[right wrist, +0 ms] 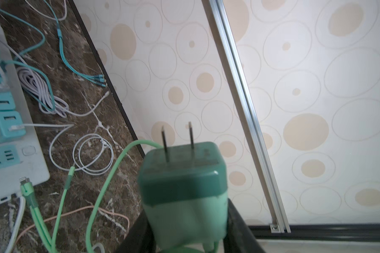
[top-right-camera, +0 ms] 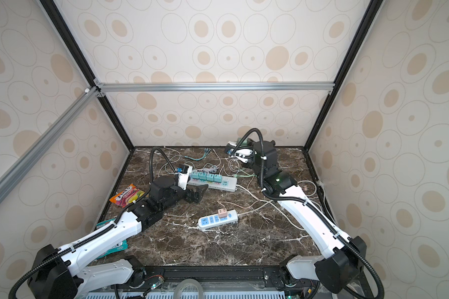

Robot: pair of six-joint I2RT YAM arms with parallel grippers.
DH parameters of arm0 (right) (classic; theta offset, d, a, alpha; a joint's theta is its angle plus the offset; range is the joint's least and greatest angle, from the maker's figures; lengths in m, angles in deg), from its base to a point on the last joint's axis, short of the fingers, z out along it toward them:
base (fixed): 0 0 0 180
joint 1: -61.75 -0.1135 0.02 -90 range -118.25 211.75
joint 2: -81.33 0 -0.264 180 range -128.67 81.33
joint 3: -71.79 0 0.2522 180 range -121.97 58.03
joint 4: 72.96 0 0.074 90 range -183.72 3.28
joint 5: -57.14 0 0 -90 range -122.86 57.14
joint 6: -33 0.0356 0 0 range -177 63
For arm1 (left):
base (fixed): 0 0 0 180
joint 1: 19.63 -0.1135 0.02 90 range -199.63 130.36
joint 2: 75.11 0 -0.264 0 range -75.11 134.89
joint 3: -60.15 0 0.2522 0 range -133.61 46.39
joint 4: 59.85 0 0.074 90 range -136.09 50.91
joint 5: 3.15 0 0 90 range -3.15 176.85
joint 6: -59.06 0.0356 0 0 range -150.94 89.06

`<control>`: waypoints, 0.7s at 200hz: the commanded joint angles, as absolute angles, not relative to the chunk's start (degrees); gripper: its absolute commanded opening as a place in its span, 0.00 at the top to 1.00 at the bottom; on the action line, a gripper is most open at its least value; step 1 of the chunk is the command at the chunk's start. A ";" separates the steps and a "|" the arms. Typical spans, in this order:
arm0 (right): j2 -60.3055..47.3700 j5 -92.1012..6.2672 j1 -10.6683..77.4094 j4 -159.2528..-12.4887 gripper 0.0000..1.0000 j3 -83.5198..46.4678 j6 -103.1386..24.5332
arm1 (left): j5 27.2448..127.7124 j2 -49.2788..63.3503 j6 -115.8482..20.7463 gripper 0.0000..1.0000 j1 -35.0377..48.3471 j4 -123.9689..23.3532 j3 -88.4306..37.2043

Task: Insert the plug
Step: 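Lift the green charger with the right gripper and carry it toward the left gripper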

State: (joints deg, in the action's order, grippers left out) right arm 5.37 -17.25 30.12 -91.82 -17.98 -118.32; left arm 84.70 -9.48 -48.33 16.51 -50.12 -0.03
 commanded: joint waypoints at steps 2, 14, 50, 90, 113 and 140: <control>2.35 -21.08 25.88 -89.11 0.72 -23.26 -120.60 | 89.85 -10.97 -54.03 0.01 13.88 -44.96 -4.64; -0.11 -21.25 23.24 -88.47 0.72 -24.31 -122.88 | 90.79 -10.48 -54.84 0.01 12.38 -41.43 -6.24; -6.95 -28.38 18.84 -88.99 0.72 -26.98 -124.52 | 90.27 -11.76 -57.18 0.02 6.88 -36.09 -7.39; -14.17 -43.08 16.28 -96.63 0.72 -30.42 -120.49 | 93.35 -17.17 -60.78 0.01 -3.27 -30.64 -4.55; -19.09 -48.20 14.88 -100.71 0.72 -30.72 -122.00 | 96.62 -19.30 -61.76 0.01 -7.14 -26.94 -3.02; -26.25 -49.65 11.96 -103.04 0.72 -29.88 -131.45 | 95.55 -20.14 -61.63 0.02 -8.30 -25.67 -1.05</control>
State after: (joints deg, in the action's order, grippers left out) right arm -20.75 -44.24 14.86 -98.67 -29.32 -123.90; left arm 94.69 -19.54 -59.68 -7.60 -30.06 -2.63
